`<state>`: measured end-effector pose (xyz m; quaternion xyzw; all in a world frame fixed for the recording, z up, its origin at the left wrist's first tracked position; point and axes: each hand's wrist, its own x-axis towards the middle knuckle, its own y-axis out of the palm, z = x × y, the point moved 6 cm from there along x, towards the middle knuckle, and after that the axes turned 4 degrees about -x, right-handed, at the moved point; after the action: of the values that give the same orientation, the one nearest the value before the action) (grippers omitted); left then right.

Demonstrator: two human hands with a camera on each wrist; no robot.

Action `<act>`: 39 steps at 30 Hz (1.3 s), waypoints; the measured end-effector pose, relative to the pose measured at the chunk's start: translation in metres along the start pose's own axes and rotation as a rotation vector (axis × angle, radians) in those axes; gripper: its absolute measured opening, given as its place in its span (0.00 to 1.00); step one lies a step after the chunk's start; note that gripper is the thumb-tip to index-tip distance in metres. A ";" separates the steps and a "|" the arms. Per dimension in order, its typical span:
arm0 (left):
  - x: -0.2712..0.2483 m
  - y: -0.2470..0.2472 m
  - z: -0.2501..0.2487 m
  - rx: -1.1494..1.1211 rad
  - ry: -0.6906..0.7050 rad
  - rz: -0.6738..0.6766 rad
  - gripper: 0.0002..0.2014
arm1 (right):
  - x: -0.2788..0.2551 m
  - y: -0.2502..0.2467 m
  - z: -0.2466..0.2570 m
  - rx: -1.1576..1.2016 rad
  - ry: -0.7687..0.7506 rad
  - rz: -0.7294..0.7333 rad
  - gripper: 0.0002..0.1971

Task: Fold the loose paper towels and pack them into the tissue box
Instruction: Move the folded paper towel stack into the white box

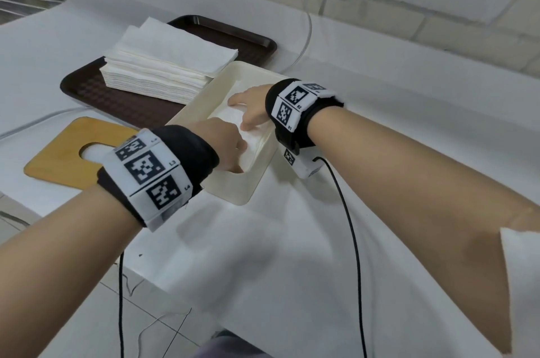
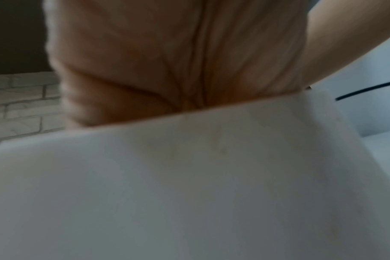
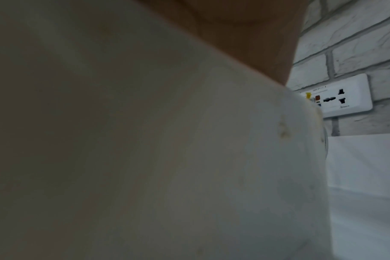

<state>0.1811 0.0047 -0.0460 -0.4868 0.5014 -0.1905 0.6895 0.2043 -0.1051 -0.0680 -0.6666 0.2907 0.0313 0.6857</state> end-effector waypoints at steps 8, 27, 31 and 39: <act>-0.012 0.006 0.005 -0.119 -0.020 -0.077 0.13 | -0.015 -0.003 -0.009 -0.019 -0.020 -0.058 0.29; -0.006 0.018 -0.038 0.042 0.208 -0.101 0.25 | -0.125 0.052 -0.048 0.160 0.298 -0.075 0.28; 0.006 0.011 -0.061 0.054 0.224 -0.158 0.27 | -0.170 0.067 -0.051 0.152 0.404 -0.155 0.37; 0.007 0.013 -0.091 -0.041 0.221 -0.278 0.18 | -0.193 0.099 -0.051 0.265 0.419 -0.154 0.23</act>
<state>0.1012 -0.0387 -0.0629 -0.5415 0.5059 -0.3261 0.5869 -0.0163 -0.0752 -0.0692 -0.5831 0.3763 -0.1981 0.6922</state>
